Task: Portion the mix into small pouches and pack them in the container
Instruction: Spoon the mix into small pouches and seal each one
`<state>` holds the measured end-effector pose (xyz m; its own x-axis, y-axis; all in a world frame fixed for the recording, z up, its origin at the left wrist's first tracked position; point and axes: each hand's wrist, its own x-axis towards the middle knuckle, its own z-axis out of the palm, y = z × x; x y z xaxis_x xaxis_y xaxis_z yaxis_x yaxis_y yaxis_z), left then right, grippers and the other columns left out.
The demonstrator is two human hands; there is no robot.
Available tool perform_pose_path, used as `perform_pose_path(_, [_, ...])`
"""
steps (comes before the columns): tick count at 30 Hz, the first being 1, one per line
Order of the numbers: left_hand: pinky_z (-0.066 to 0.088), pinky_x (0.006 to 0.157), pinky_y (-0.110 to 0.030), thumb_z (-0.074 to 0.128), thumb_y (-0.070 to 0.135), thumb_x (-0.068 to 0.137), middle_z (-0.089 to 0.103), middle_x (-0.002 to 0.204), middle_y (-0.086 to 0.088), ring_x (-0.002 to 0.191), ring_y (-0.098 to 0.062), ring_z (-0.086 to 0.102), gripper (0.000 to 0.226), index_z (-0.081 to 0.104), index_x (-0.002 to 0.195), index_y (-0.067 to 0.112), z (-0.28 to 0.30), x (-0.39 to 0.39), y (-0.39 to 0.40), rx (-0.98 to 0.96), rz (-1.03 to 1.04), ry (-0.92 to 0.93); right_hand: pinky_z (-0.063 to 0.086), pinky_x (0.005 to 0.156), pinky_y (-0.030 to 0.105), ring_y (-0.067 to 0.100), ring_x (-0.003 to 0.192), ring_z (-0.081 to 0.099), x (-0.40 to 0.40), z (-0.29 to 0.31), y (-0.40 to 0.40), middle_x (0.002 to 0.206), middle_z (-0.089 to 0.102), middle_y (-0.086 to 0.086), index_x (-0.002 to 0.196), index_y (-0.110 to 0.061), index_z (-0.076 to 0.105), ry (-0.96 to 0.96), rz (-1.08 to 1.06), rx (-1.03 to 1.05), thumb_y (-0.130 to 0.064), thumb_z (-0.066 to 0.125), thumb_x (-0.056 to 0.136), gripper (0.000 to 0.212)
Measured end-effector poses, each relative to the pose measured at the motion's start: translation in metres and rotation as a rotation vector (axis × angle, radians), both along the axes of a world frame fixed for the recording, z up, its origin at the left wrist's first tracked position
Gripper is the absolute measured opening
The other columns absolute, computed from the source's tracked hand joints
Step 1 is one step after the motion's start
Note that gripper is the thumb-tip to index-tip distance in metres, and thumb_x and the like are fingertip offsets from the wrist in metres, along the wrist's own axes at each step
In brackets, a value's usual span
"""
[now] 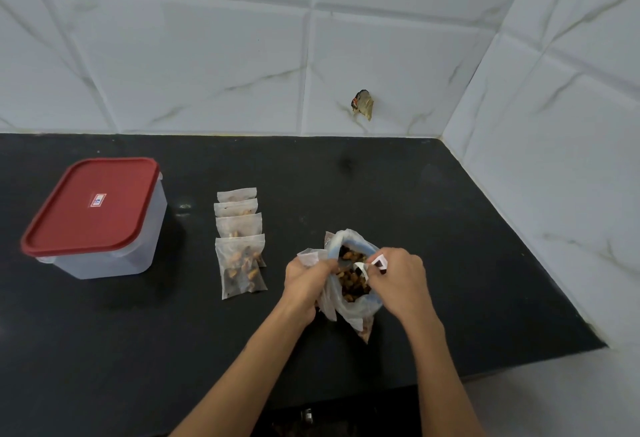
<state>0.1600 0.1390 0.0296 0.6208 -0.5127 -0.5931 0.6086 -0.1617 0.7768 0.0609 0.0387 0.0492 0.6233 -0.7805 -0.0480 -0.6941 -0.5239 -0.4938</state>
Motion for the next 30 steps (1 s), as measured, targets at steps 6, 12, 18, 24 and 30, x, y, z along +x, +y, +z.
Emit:
perform_pose_path(6, [0.054,0.090,-0.043,0.065,0.002,0.079,0.064,0.105,-0.013,0.098,-0.025,0.063,0.032,0.057,0.109,0.012,-0.003,0.000,0.003,-0.030,-0.012,0.007,0.060,0.070,0.035,0.018,0.069,0.071,-0.001,0.002,-0.002,0.075,0.071,0.009,0.081,-0.012,0.068,-0.125,-0.203,0.347,-0.004,0.064,0.084,0.009])
perform_pose_path(12, [0.056,0.084,-0.039,0.063,-0.002,0.079,0.068,0.096,-0.011,0.092,-0.023,0.067,0.026,0.062,0.104,0.007,-0.002,0.002,0.001,-0.080,-0.070,-0.067,0.060,0.060,0.027,0.024,0.070,0.071,-0.005,0.013,-0.010,0.081,0.070,0.021,0.086,-0.001,0.065,-0.241,-0.377,0.802,0.009,0.059,0.087,0.011])
perform_pose_path(18, [0.056,0.084,-0.038,0.064,0.001,0.080,0.067,0.103,-0.011,0.098,-0.023,0.066,0.035,0.060,0.114,0.011,0.000,0.003,0.002,-0.065,-0.167,-0.142,0.060,0.055,0.027,0.025,0.071,0.070,-0.010,-0.002,-0.009,0.080,0.068,0.022,0.087,0.006,0.065,-0.479,-0.525,1.030,0.011,0.059,0.086,0.009])
perform_pose_path(24, [0.056,0.086,-0.038,0.064,0.003,0.082,0.067,0.105,-0.012,0.097,-0.022,0.066,0.034,0.060,0.115,0.011,-0.003,0.004,0.007,-0.048,-0.170,-0.192,0.060,0.053,0.028,0.028,0.077,0.067,-0.009,-0.012,-0.005,0.088,0.066,0.023,0.091,0.010,0.064,-0.594,-0.636,1.202,0.013,0.057,0.086,0.009])
perform_pose_path(30, [0.055,0.090,-0.045,0.065,0.006,0.077,0.067,0.107,-0.013,0.099,-0.023,0.066,0.037,0.060,0.113,0.013,-0.002,0.007,0.010,-0.021,-0.218,-0.213,0.060,0.055,0.027,0.026,0.078,0.069,-0.009,-0.007,-0.005,0.091,0.067,0.024,0.094,0.009,0.066,-0.503,-0.556,1.197,0.011,0.058,0.086,0.011])
